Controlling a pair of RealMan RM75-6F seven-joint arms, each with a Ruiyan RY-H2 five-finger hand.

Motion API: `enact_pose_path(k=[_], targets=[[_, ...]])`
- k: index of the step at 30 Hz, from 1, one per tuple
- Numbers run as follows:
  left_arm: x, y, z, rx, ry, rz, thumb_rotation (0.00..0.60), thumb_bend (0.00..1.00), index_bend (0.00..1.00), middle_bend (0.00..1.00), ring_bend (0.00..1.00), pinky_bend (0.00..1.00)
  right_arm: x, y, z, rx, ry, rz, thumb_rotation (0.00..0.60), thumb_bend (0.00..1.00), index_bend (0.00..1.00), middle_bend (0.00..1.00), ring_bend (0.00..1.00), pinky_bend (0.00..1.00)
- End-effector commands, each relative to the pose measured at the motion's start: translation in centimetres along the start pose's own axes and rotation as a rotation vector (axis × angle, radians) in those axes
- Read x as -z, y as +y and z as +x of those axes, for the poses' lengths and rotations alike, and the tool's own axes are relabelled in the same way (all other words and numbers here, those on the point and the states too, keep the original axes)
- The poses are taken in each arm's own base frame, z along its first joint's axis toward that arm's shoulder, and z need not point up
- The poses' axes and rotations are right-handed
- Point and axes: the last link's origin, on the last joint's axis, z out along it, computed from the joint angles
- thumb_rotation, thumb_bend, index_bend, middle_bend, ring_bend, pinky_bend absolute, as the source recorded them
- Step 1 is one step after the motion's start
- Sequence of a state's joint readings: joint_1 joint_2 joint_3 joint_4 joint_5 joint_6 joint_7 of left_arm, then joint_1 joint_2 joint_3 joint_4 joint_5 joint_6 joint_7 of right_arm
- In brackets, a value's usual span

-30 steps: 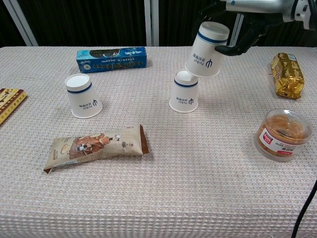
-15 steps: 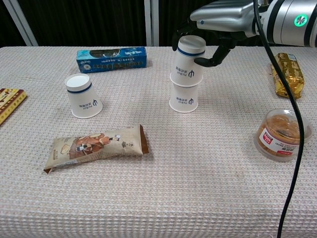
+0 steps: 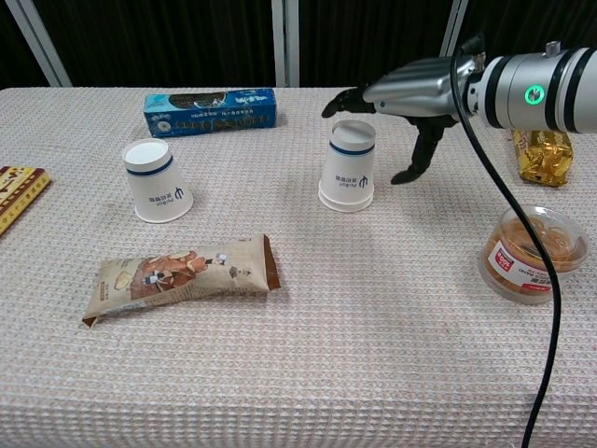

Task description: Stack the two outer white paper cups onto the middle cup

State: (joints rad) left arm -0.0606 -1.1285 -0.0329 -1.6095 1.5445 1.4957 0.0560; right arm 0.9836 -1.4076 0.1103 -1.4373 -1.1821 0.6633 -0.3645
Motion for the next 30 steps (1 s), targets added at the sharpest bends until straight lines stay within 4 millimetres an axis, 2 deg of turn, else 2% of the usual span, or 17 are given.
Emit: enact_pose_path(k=[1,5,7,12,15,18,22,30], targets=[[-2.2,1.3,0.6,0.015,-0.016,-0.078,0.6,0.2,0.23,0.12,0.08,0.1,1.4,0.3,-0.5,-0.032,0.01,-0.023,0.6,0.1,0.0,0.0,0.0,0.0],[-4.8,3.4,0.6,0.045,-0.061,-0.177,0.6,0.2,0.23,0.12,0.08,0.1,5.2,2.2,0.2,-0.113,0.104,-0.092,0.6,0.1,0.0,0.0,0.0,0.0],[-6.4,4.7,0.5,0.063,-0.094,-0.222,0.6,0.19,0.23,0.12,0.08,0.1,7.9,3.7,0.2,-0.148,0.151,-0.143,0.6,0.1,0.0,0.0,0.0,0.0],[-10.4,8.5,0.3,0.105,-0.135,-0.317,0.6,0.17,0.23,0.12,0.08,0.1,14.1,6.7,-0.4,-0.193,0.234,-0.264,0.6,0.1,0.0,0.0,0.0,0.0],[-12.5,10.9,0.2,0.108,-0.145,-0.36,0.6,0.17,0.23,0.12,0.08,0.1,16.8,7.7,-1.0,-0.215,0.255,-0.318,0.6,0.1,0.0,0.0,0.0,0.0],[-14.3,13.2,-0.2,0.085,-0.186,-0.393,0.6,0.17,0.23,0.12,0.08,0.1,18.8,8.4,-1.6,-0.243,0.276,-0.352,0.6,0.1,0.0,0.0,0.0,0.0],[-16.0,15.4,-1.1,0.073,-0.251,-0.399,0.6,0.17,0.23,0.12,0.08,0.1,20.4,8.9,-2.2,-0.268,0.297,-0.373,0.6,0.11,0.0,0.0,0.0,0.0],[-17.7,17.1,-3.0,0.033,-0.351,-0.367,0.6,0.19,0.24,0.13,0.08,0.1,21.4,9.8,-3.3,-0.306,0.308,-0.386,0.6,0.11,0.0,0.0,0.0,0.0]])
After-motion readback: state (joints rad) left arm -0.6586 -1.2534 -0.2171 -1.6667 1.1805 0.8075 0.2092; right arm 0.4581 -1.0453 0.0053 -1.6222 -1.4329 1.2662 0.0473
